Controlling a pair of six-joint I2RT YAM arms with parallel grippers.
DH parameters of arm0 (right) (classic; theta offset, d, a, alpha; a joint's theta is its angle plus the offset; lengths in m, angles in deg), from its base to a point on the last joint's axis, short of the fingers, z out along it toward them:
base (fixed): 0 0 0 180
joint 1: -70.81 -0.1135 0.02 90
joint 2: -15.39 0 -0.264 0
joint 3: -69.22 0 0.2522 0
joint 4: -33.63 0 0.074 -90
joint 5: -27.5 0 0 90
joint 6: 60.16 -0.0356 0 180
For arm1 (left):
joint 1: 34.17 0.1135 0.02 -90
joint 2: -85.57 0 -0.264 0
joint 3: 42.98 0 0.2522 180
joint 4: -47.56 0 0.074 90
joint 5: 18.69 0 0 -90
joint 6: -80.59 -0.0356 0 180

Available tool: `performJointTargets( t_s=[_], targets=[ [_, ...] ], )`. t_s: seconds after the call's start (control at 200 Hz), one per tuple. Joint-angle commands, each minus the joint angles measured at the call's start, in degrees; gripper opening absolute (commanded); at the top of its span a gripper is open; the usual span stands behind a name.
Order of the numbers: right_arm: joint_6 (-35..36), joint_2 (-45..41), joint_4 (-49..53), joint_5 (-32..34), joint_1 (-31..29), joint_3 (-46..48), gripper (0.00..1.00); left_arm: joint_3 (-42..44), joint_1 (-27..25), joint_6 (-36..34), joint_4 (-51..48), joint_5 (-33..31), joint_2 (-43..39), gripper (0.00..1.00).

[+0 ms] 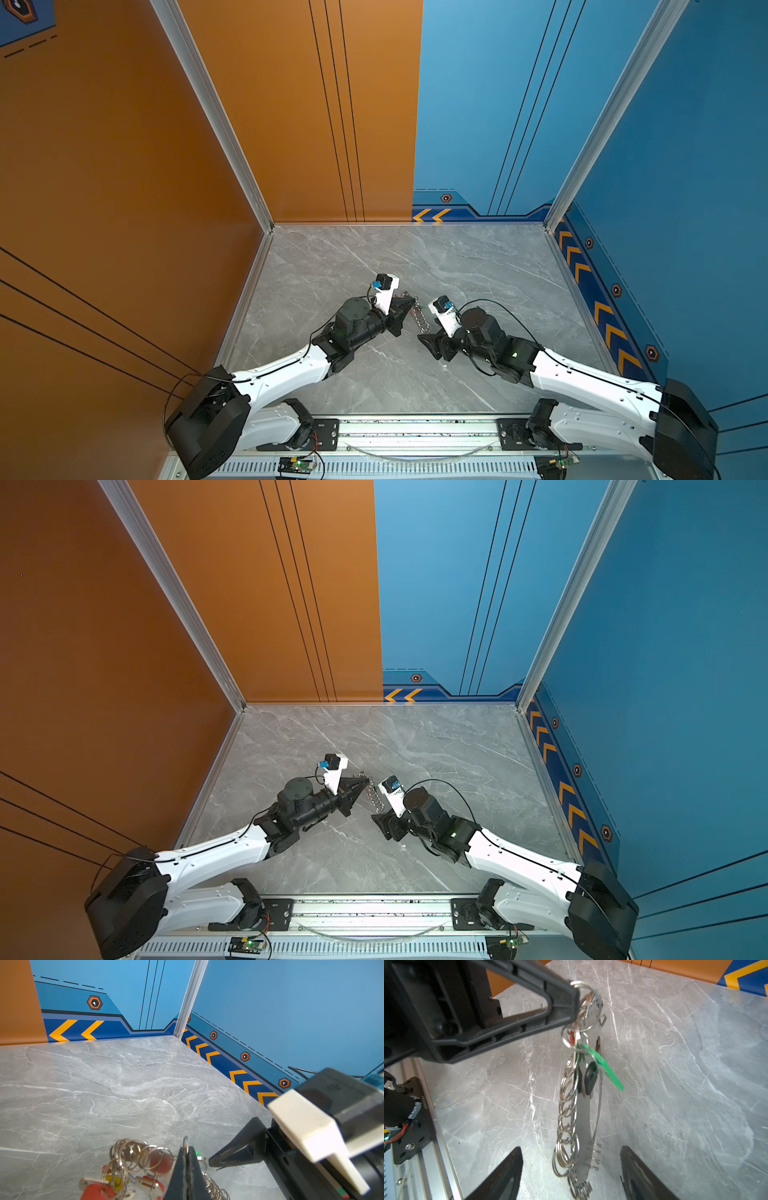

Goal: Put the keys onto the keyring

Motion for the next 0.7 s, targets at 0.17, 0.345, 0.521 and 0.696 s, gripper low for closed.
performJointTargets(
  t_s=[0.17,0.345,0.521,0.696],
  targets=[
    [1.59,2.87,-4.29,9.18,-1.29,2.88,0.72,-2.7,1.0,2.38,-1.46,-2.71,-2.4,0.0],
    [3.33,4.17,-7.26,6.85,-1.36,3.1,0.68,-3.23,1.77,4.28,-1.46,-1.98,-3.04,0.0],
    [5.36,5.22,-11.11,7.6,-1.19,3.36,0.64,-3.4,2.63,6.23,-1.43,-0.7,-3.17,0.0],
    [7.68,5.15,-12.53,8.11,0.45,3.51,0.6,-3.78,3.04,6.41,-1.44,1.52,-3.6,0.0]
  ],
)
